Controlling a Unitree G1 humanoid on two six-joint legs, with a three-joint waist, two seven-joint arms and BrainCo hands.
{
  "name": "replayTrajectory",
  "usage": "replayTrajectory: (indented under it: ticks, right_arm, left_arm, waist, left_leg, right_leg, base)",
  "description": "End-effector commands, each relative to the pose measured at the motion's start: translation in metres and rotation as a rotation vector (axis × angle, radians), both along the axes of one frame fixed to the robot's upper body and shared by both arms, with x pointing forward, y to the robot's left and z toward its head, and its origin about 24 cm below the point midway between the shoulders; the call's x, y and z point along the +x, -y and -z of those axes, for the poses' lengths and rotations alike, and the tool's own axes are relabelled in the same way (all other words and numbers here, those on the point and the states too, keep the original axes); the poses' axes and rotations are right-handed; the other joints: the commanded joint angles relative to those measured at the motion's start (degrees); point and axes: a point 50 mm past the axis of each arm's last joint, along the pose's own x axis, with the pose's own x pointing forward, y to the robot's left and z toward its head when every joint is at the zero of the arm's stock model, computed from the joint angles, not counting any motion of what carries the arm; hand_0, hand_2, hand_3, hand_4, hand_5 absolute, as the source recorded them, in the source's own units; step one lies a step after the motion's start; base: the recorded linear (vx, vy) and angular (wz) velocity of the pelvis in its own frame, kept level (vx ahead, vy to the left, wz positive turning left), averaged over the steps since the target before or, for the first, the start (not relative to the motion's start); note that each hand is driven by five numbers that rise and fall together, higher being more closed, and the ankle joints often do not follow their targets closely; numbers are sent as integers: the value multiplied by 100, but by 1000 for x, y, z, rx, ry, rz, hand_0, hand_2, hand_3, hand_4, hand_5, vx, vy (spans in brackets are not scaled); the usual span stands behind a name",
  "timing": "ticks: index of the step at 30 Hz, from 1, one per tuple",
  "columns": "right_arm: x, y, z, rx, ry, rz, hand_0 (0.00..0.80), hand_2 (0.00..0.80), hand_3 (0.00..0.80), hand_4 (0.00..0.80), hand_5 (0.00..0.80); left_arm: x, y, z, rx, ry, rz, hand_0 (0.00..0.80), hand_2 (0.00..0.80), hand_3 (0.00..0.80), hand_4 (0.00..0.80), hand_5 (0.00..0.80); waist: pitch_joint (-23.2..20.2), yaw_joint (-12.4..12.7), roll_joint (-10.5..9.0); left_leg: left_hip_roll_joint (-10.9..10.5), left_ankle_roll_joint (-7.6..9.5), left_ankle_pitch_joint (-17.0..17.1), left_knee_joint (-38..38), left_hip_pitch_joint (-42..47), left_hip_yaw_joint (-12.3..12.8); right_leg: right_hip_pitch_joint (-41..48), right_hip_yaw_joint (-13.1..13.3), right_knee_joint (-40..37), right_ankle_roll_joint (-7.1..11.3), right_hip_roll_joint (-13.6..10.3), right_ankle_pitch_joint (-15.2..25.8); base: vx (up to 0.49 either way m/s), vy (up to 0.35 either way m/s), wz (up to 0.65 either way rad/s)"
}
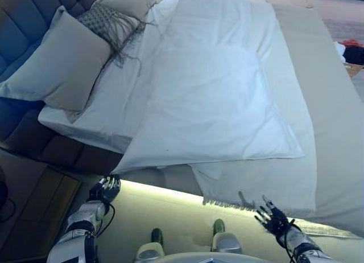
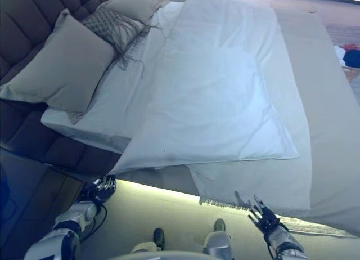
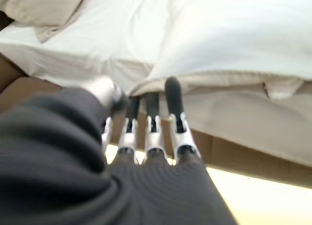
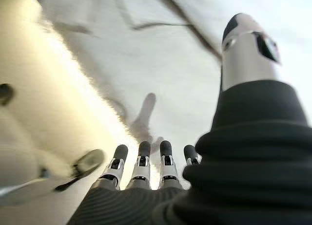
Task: Make the bed neatly
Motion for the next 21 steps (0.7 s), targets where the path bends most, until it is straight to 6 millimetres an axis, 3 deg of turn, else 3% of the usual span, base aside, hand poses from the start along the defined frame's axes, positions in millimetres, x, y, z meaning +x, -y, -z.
replayTrajectory:
  ticks: [1,5,9,13,21]
  right_arm:
    - [15,24,-14,-86,46,104,0,0,0,0,0]
    - [38,22,-24,-96,119,139,0,0,0,0,0]
    - [80,15,-45,-52,272,182,0,0,0,0,0]
    - [141,6,-89,-1,480,244,0,0,0,0,0]
    - [208,19,-185,73,806,315,0,0,0,0,0]
  left_arm:
    - [-17,-81,-37,275,73,-226,0,0,0,0,0]
    - [-2,-44,-22,227,64,-120,0,0,0,0,0]
    - [14,-3,-12,133,122,-40,0,0,0,0,0]
    - [47,39,-24,70,257,58,0,0,0,0,0]
    - [89,99,-63,53,476,289,0,0,0,0,0]
  waist:
    - [-206,635,105]
    - [-1,659,117]
    - [341,685,150]
    - [913,780,165]
    - [1699,1073,266]
  left_leg:
    - [-248,157,-110,329,-201,51]
    - [-247,153,-126,398,-383,36]
    - [-268,147,-92,538,-716,32]
    - [-312,156,-24,894,-1361,-36]
    - [-465,263,120,1359,-2357,-190]
  right_leg:
    - [-432,210,577,217,-262,45]
    - [-545,248,524,205,-275,78]
    - [-748,314,532,163,-264,95]
    - [-1273,368,800,116,-269,136]
    - [-2207,265,1368,170,-287,222]
  base:
    - [-32,-49,-6]
    - [-65,-27,5]
    - [-151,-45,24]
    - [-244,-73,6]
    - [-164,-84,9]
